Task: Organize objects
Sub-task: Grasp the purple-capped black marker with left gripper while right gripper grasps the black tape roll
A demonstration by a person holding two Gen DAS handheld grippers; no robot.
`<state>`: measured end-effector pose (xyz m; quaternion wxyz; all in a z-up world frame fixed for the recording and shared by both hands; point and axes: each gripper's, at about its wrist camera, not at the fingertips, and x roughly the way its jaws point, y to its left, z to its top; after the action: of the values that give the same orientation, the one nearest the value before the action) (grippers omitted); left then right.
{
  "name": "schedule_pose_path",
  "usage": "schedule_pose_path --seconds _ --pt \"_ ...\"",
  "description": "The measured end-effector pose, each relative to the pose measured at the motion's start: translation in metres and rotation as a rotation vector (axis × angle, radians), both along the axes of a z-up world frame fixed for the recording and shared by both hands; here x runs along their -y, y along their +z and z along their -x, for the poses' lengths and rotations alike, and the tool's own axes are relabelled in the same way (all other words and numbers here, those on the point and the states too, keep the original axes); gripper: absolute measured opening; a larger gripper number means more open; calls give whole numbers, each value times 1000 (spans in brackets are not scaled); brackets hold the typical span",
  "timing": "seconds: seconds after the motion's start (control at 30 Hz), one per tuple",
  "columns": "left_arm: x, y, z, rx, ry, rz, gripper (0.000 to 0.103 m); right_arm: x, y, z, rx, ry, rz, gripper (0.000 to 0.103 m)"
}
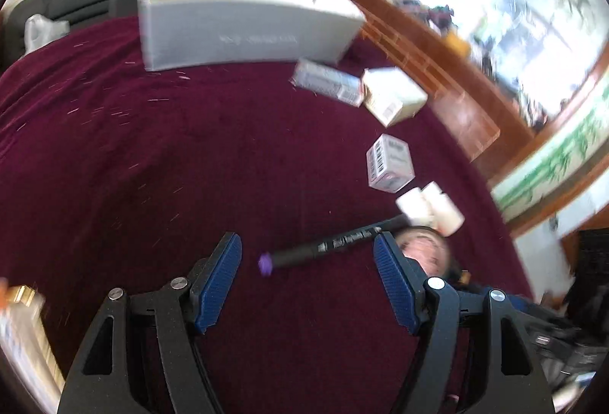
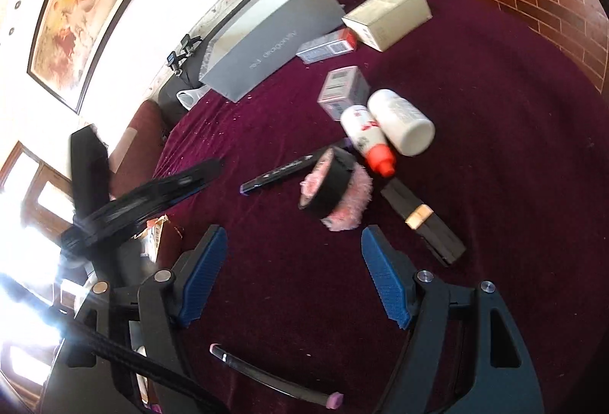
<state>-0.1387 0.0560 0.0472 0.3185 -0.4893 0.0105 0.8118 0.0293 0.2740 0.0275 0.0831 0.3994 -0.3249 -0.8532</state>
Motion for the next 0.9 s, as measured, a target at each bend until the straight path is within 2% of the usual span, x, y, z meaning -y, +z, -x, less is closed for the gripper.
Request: schedule_pose_path --seconds 0.13,0.23,0.27,0.3,0.4,0.47,0.5,0.6,0.77,0.9 --pt "-30 -19 12 3 -81 29 66 -18 -1 1 8 -26 17 73" --pt "-42 -32 9 42 -117 51 66 -28 -1 5 12 -37 43 73" --pt "-45 -32 4 8 -128 72 66 -30 -2 6 13 -35 53 73" --pt "-49 -33 -3 1 -164 101 66 -32 -3 8 13 -35 57 73" --pt "-50 -28 -22 8 -205 125 64 -33 -7 11 10 -28 80 73" --pt "-49 -25 -31 52 -244 91 47 -34 -9 11 10 -21 100 73" --pt "-50 -24 -37 72 -265 87 35 -33 -10 11 11 -19 106 73" --pt "-57 -20 -49 29 -277 122 34 -35 -12 11 12 -27 110 73" --pt "-76 -19 -44 -19 -230 130 35 -38 -11 9 13 -48 103 73" --pt "-81 -24 -53 -80 -246 180 35 -37 -8 5 10 -52 97 73"
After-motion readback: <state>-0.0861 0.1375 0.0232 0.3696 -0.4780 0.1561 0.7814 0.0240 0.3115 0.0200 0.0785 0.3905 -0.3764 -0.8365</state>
